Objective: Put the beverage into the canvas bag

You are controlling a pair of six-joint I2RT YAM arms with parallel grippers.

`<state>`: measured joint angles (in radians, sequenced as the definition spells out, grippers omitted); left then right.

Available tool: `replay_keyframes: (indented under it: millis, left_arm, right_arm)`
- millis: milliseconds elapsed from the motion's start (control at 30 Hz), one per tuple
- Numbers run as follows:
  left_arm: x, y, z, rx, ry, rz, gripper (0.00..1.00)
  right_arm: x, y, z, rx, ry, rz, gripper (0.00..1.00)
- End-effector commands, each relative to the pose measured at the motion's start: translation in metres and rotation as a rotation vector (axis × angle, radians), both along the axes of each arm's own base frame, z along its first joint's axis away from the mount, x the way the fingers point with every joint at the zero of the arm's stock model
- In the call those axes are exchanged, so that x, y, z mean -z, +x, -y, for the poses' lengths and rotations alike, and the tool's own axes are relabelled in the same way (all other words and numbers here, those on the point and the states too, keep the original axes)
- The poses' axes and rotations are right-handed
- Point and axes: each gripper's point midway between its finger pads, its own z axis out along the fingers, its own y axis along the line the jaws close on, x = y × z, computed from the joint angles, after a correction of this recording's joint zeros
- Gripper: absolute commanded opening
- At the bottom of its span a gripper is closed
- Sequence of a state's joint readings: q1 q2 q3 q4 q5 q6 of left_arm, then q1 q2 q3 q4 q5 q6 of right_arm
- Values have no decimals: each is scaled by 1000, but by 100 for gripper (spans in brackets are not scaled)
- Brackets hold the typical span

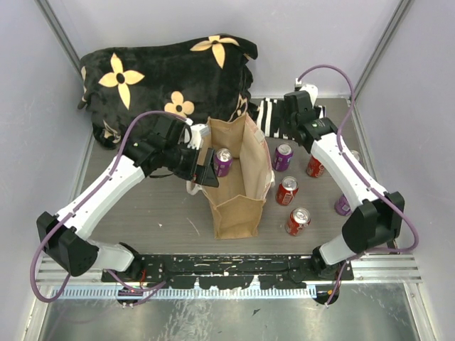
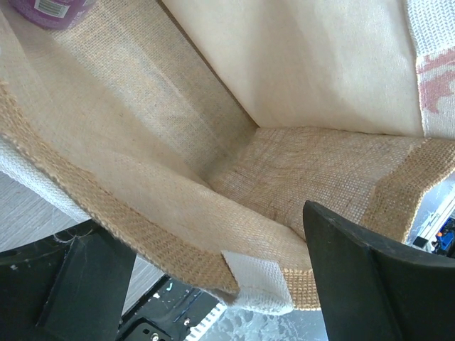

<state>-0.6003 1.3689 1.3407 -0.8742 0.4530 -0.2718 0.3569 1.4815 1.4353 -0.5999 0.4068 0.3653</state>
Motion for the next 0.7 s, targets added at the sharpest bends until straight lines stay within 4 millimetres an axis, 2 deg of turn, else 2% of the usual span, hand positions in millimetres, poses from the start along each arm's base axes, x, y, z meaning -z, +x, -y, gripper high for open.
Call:
replay_keyframes:
  millis: [0,300,667]
  left_arm:
    - [-8,-9,-2,34,-21,30,98]
    - [-7,-14,-8,38,-10,43,99]
    - [-7,-17,-11,42,-7,42,99]
  right_arm:
    - [32,-1,-6,-56,9,-112,90]
    - [82,13,6,-36,-52,-277,94]
    - [123,16,9,-45,-80,-390,93]
